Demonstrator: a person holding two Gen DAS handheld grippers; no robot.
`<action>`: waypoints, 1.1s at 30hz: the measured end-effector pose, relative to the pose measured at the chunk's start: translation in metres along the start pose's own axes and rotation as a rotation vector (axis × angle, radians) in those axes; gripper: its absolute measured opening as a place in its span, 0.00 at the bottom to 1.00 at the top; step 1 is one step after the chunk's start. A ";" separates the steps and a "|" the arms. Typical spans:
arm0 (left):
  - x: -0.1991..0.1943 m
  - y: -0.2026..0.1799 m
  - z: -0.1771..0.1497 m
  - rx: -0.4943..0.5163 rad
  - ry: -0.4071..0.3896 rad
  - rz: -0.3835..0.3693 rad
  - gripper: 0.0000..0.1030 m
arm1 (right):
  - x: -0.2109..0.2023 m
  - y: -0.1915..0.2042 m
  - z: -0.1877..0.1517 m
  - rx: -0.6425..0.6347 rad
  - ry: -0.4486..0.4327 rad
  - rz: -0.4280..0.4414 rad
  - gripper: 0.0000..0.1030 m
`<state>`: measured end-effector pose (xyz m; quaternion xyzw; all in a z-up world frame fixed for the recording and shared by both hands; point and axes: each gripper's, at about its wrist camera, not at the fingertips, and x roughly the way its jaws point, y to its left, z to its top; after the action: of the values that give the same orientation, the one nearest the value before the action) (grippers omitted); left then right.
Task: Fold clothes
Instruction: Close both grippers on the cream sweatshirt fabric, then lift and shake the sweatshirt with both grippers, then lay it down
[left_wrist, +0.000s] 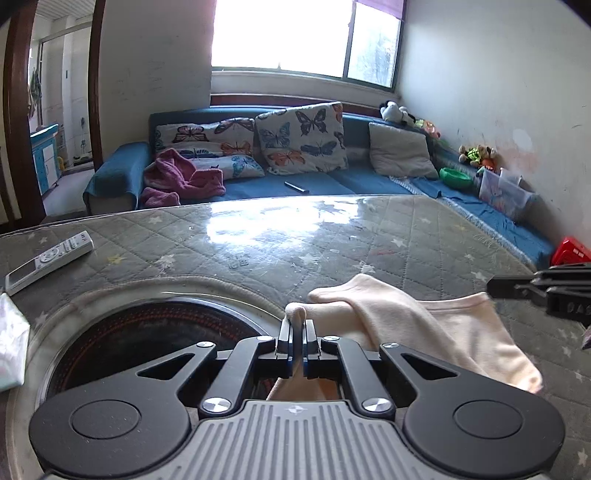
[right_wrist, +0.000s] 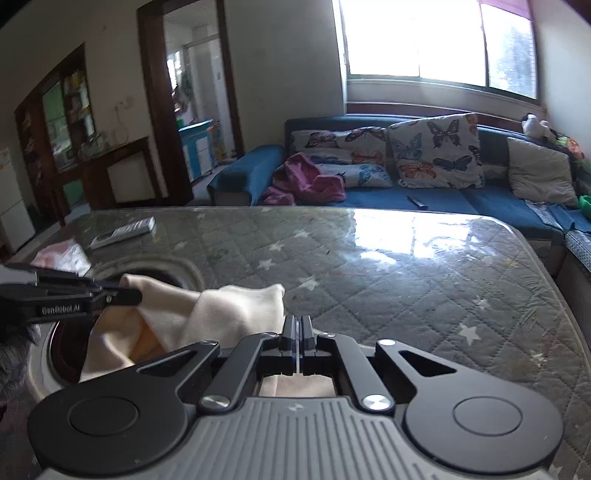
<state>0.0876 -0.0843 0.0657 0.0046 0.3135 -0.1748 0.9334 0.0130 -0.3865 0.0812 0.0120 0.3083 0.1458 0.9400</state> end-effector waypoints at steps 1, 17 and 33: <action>-0.004 -0.001 -0.001 -0.003 -0.004 -0.001 0.05 | 0.001 0.003 -0.001 0.006 0.003 0.011 0.04; -0.024 -0.003 -0.015 -0.013 -0.021 -0.019 0.04 | 0.069 0.082 -0.009 -0.149 0.088 0.044 0.05; -0.113 0.051 -0.042 -0.162 -0.106 0.094 0.04 | -0.105 -0.031 -0.053 0.009 -0.086 -0.344 0.02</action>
<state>-0.0039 0.0053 0.0935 -0.0652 0.2760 -0.1048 0.9532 -0.0897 -0.4489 0.0954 -0.0304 0.2662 -0.0194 0.9632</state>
